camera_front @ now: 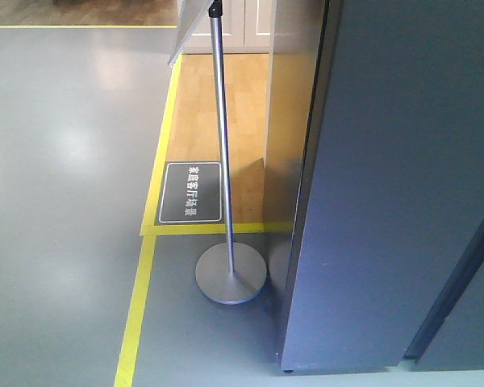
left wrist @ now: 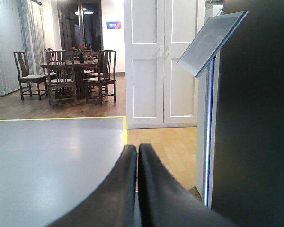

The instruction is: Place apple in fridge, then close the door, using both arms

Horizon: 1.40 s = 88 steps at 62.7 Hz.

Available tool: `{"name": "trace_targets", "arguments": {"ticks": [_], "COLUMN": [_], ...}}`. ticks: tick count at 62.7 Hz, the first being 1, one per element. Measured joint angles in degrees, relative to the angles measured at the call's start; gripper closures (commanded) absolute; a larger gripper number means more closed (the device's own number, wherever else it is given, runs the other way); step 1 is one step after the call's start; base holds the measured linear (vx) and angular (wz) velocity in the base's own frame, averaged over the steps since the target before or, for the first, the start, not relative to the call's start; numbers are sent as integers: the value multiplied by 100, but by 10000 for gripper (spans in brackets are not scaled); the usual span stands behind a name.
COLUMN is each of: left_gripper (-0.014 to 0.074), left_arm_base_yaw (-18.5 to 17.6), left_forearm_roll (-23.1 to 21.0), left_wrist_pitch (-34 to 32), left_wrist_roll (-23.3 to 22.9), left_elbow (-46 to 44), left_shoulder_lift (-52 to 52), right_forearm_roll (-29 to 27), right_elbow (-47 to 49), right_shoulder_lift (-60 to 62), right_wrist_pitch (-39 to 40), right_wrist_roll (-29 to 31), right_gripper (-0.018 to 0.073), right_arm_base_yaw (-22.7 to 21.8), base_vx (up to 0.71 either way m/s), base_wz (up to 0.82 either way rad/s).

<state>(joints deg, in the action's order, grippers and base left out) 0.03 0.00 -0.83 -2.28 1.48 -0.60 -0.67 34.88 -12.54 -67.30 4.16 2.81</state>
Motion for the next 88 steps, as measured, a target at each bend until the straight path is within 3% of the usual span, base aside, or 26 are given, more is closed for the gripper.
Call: {"name": "trace_targets", "arguments": {"ticks": [51,70,88], "left_gripper": [603,603,603], "left_arm_base_yaw": [0,0,0], "left_forearm_roll": [0,0,0], "left_wrist_pitch": [36,36,36], "left_wrist_roll": [0,0,0], "left_elbow": [0,0,0], "left_shoulder_lift": [0,0,0], "right_forearm_roll": [10,28,-1], "right_elbow": [-48,-1564,-3237], "right_shoulder_lift": [133,1027,1317], "right_wrist_pitch": [148,3152,5284], "right_wrist_roll": [12,59,0], "right_gripper": [563,563,563], "right_arm_base_yaw": [0,0,0], "base_vx": [0,0,0], "base_wz": [0,0,0]}}
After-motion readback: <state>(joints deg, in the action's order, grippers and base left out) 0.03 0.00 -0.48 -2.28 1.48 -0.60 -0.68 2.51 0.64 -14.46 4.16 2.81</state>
